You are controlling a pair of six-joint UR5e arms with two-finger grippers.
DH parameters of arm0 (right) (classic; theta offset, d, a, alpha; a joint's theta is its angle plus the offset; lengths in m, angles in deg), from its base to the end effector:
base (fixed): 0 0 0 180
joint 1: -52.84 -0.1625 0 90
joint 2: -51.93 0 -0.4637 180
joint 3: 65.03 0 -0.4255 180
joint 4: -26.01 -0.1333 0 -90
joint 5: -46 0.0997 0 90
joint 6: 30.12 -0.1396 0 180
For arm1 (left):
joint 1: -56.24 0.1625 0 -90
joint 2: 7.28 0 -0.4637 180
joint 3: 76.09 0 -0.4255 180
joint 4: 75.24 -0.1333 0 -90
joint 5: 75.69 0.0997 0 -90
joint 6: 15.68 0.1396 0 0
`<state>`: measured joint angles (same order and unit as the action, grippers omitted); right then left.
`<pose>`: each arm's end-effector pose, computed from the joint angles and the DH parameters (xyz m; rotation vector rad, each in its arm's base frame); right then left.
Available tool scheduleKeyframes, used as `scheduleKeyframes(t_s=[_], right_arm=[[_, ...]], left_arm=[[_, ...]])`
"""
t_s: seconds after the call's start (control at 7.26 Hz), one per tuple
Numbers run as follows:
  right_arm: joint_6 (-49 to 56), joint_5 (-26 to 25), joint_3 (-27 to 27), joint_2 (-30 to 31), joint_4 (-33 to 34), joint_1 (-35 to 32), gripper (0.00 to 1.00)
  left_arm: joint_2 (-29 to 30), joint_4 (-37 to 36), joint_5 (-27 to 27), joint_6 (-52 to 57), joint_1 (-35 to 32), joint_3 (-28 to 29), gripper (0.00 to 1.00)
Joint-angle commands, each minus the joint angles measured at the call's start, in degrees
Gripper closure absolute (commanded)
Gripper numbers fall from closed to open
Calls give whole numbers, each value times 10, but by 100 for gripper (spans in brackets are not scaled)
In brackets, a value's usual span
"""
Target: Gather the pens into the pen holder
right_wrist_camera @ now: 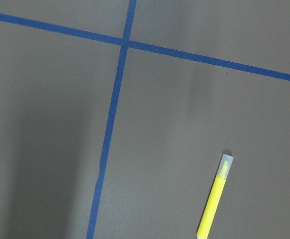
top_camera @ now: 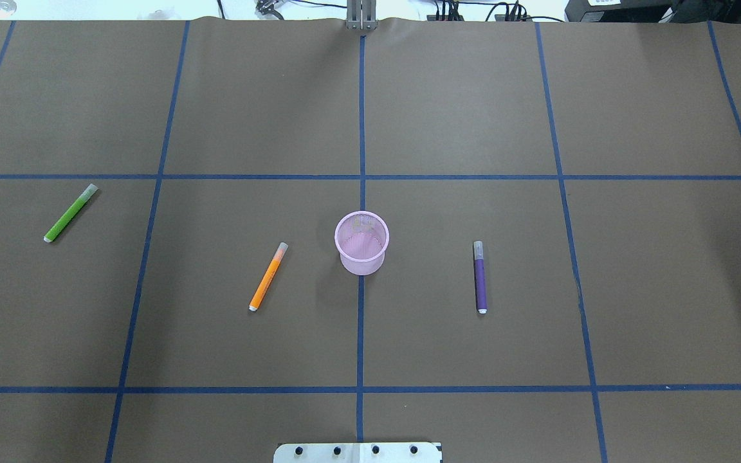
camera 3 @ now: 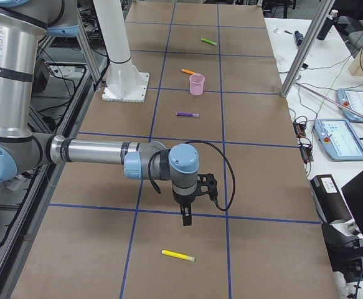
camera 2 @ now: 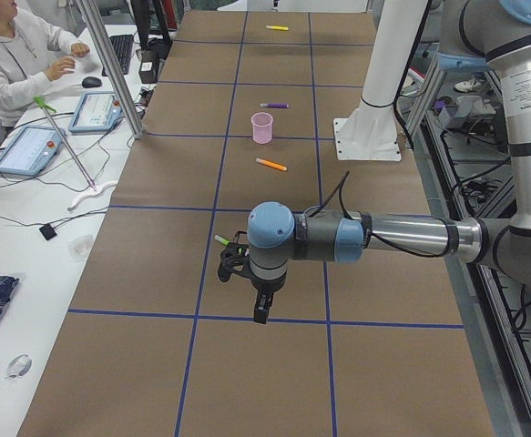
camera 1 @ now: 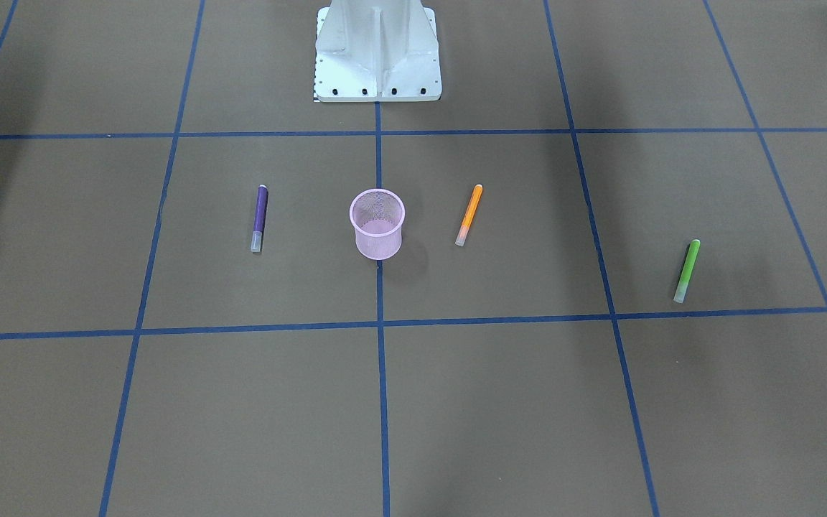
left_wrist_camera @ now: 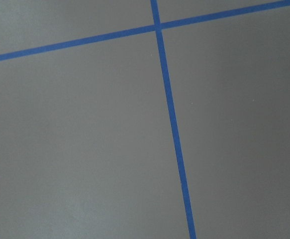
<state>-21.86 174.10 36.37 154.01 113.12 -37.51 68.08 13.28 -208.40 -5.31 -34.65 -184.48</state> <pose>0.0498 -0.4320 0.7269 0.0870 -0.6608 -0.1457 -0.0450 -0.4104 0.6819 0.1108 0.7390 0.1725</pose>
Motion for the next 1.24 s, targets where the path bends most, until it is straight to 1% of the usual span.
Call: scheduleKeyframes(t_s=[0.0, 0.28, 0.41, 0.55, 0.69, 0.83, 0.96, 1.1], right_arm=[[0, 1, 3, -2, -1, 0, 0], [1, 0, 8, -7, -1, 0, 0], [0, 0, 12, -18, -17, 0, 0], [-1, -5, -6, -21, -59, 1, 0], [-4, 6, -41, -29, -74, 0, 0], [-4, 17, -73, -22, -100, 0, 0], [-7, 31, -121, -21, -154, 0, 0], [-38, 41, -189, -23, -204, 0, 0]], left_arm=[[2, 2, 0, 0, 3, -22, 0], [14, 10, 1, -1, 3, -32, 0], [28, 47, 1, -6, 3, -30, 0], [50, 87, 1, -7, 3, -24, 0], [88, 121, 5, -8, 4, -11, 0], [124, 127, 0, -6, 5, 23, 0], [130, 129, 0, -6, 18, 29, 0], [130, 131, -1, -6, 19, 27, 0]])
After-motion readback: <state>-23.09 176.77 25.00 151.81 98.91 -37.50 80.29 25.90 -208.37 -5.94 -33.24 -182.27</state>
